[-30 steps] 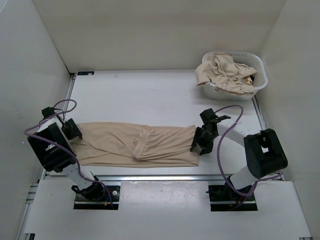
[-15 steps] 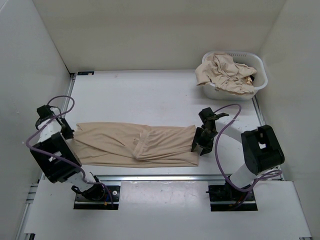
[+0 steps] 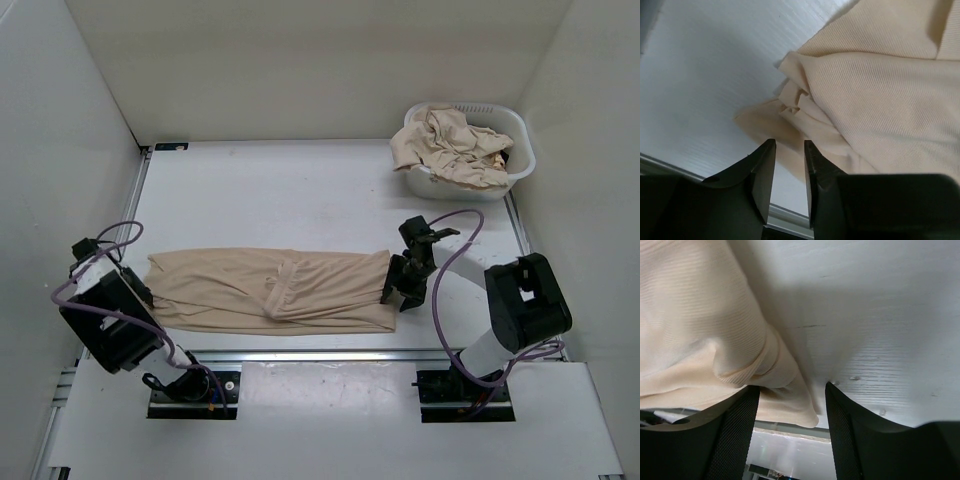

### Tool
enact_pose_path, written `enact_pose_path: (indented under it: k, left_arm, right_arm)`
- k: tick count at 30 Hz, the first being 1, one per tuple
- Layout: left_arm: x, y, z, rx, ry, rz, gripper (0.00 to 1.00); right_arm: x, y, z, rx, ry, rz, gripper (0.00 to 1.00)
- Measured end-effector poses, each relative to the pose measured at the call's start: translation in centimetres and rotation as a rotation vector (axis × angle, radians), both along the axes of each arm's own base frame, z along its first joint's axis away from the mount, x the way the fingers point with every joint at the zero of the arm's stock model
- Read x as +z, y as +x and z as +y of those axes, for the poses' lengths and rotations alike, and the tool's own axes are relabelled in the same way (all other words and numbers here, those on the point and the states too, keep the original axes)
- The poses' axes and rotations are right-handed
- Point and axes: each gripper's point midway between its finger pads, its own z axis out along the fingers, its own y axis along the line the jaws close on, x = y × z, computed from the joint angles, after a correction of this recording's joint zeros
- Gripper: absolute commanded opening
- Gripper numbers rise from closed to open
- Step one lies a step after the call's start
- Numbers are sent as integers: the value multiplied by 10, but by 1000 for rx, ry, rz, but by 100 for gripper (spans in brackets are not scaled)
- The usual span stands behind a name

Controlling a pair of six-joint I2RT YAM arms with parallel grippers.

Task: Fold and stack the trousers
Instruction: Fold the trousers

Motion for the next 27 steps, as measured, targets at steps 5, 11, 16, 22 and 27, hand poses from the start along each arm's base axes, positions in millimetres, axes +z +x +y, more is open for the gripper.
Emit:
enact_pose_path:
  k: [5,11,16,22,27]
  left_arm:
    - [-14,6,4,-1,-54,57,52]
    - [9,27,20,-12,1,4,73]
    - [47,45,8,-90,91,-74,77]
    - [62,51,3,-116,108,-91,80]
    - [56,45,-1,-117,82,-53,80]
  right_arm:
    - [2,-3,8,19,59,-6,61]
    - [2,-2,15,52,96,-20,59]
    - [-1,1,22,70,133,-31,17]
    - [-5,5,30,47,215,-8,0]
    - [-3,18,1,-45,213,-50,0]
